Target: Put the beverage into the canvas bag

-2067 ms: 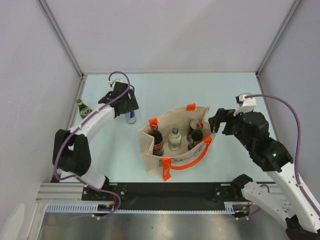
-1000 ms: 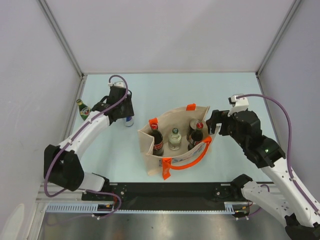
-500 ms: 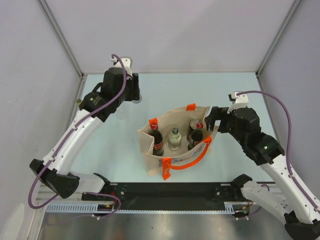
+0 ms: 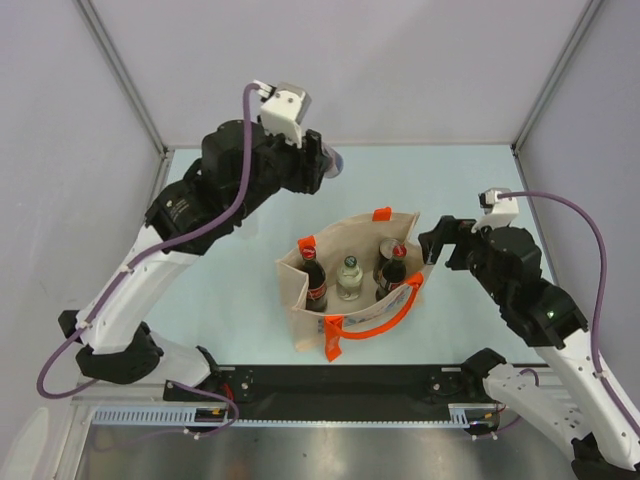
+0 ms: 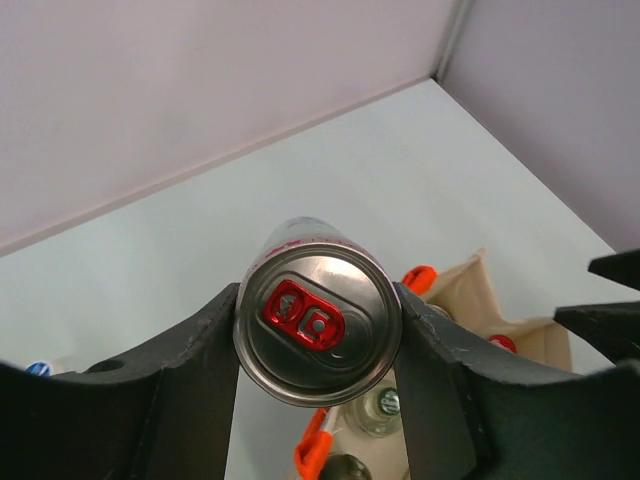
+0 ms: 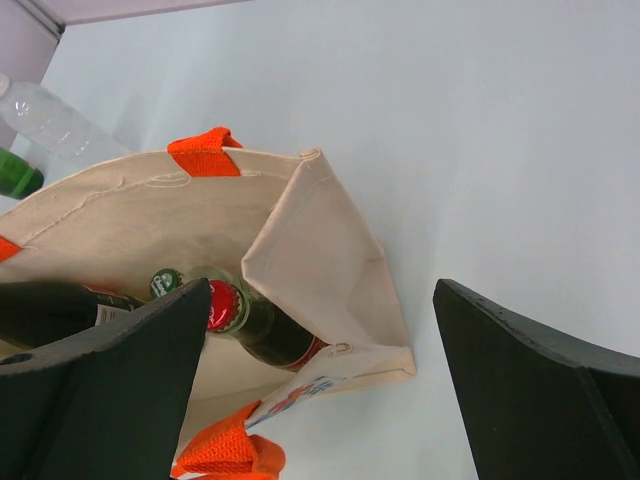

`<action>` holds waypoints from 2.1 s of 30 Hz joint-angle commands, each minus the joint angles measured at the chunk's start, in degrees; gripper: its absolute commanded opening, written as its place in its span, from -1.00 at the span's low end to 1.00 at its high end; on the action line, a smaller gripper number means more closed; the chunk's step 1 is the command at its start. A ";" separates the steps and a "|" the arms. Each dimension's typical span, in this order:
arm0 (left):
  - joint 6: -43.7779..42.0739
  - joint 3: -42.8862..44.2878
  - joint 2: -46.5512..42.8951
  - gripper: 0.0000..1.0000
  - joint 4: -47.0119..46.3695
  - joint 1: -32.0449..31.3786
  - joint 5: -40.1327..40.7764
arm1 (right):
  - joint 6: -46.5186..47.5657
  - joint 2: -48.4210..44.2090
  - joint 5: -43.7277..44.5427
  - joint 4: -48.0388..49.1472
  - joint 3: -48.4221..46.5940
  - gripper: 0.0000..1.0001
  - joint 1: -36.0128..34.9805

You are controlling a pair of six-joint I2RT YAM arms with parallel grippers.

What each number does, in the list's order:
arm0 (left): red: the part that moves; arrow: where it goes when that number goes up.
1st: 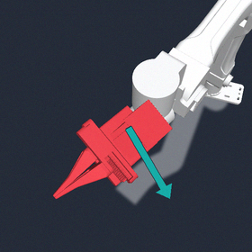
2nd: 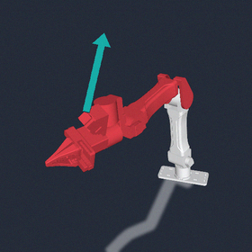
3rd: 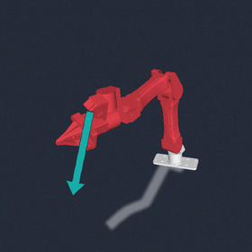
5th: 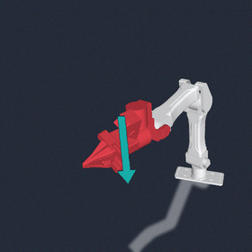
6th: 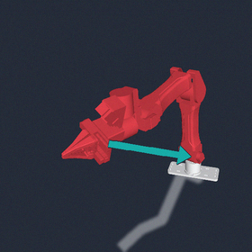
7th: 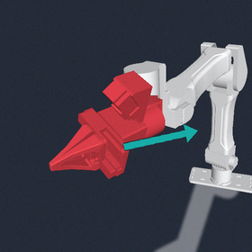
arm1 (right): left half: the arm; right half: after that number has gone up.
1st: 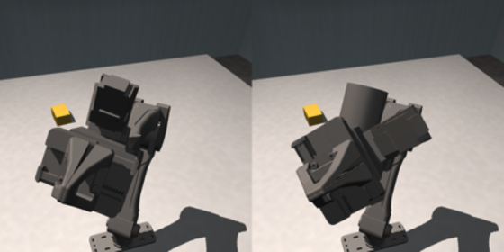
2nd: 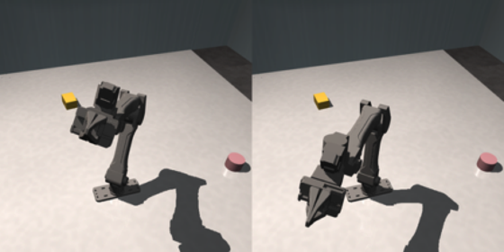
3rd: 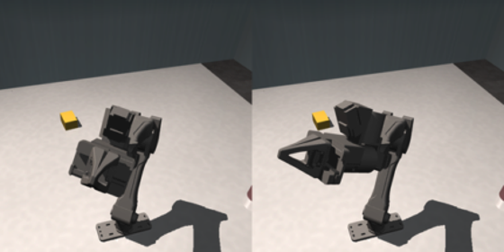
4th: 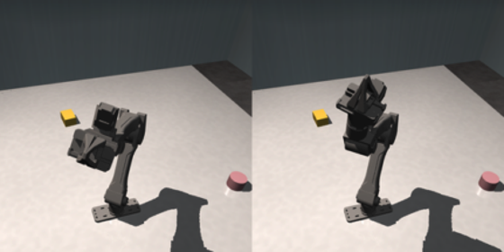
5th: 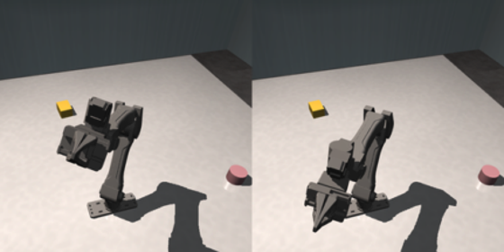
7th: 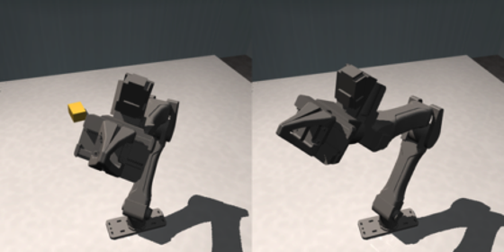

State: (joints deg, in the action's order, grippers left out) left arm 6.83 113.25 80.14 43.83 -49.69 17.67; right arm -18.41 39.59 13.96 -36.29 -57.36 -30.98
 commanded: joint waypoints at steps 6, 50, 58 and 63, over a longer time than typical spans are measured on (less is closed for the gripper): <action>-1.47 1.01 0.11 -0.99 -2.44 -8.22 -7.74 | -0.39 -3.20 4.41 -1.06 -1.09 0.99 0.13; 3.72 -29.40 7.22 -0.99 -16.85 -16.40 -11.61 | -0.04 -7.07 6.26 -1.24 0.41 1.00 0.13; 3.54 -32.39 9.16 -0.99 -18.96 -16.40 -11.08 | -0.39 -7.34 6.08 -1.24 0.50 0.99 0.13; 3.19 -32.74 10.39 -0.99 -19.75 -16.40 -10.90 | -0.48 -7.69 5.91 -1.50 0.59 1.00 0.13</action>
State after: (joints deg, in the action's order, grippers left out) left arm 10.44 79.94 91.02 30.94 -65.73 5.82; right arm -18.44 32.71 19.25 -38.76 -56.80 -30.94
